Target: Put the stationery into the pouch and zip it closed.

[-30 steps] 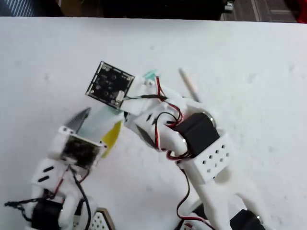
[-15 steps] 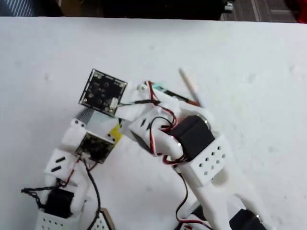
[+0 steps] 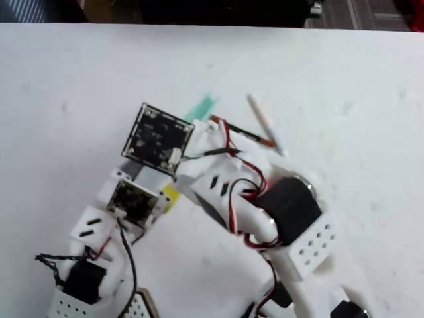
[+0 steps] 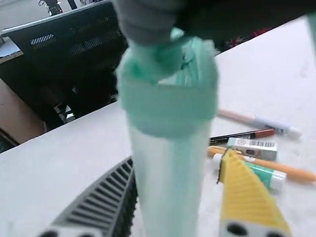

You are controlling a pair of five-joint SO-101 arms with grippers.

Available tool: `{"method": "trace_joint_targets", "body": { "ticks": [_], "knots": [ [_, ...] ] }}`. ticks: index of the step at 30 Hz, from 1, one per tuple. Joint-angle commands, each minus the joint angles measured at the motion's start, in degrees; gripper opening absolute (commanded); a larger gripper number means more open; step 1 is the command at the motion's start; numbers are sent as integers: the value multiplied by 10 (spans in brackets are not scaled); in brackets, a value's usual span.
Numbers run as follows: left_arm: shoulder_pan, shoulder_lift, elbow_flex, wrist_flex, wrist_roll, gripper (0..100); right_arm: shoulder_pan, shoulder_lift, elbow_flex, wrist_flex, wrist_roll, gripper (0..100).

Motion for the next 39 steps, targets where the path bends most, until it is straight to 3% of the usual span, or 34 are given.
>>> {"method": "trace_joint_targets", "body": {
  "ticks": [1,5,15,22,25,29,39],
  "knots": [
    [28,7,-4,-84,36,212,-5,-15,-11,-13,-1,17],
    [17,7,43,-147,77,180,-2,-9,-15,-16,-1,17],
    [-48,9,82,-189,158,153,47,36,-18,-65,-1,17],
    [-44,10,74,-138,158,154,72,67,-18,-89,-1,17],
    [-37,11,25,-49,121,151,82,73,-42,-109,-4,17],
    [-6,11,-22,30,118,152,81,93,-98,-65,-4,17],
    [-7,51,-98,79,115,154,81,139,-193,25,-2,17]
  ]
}}
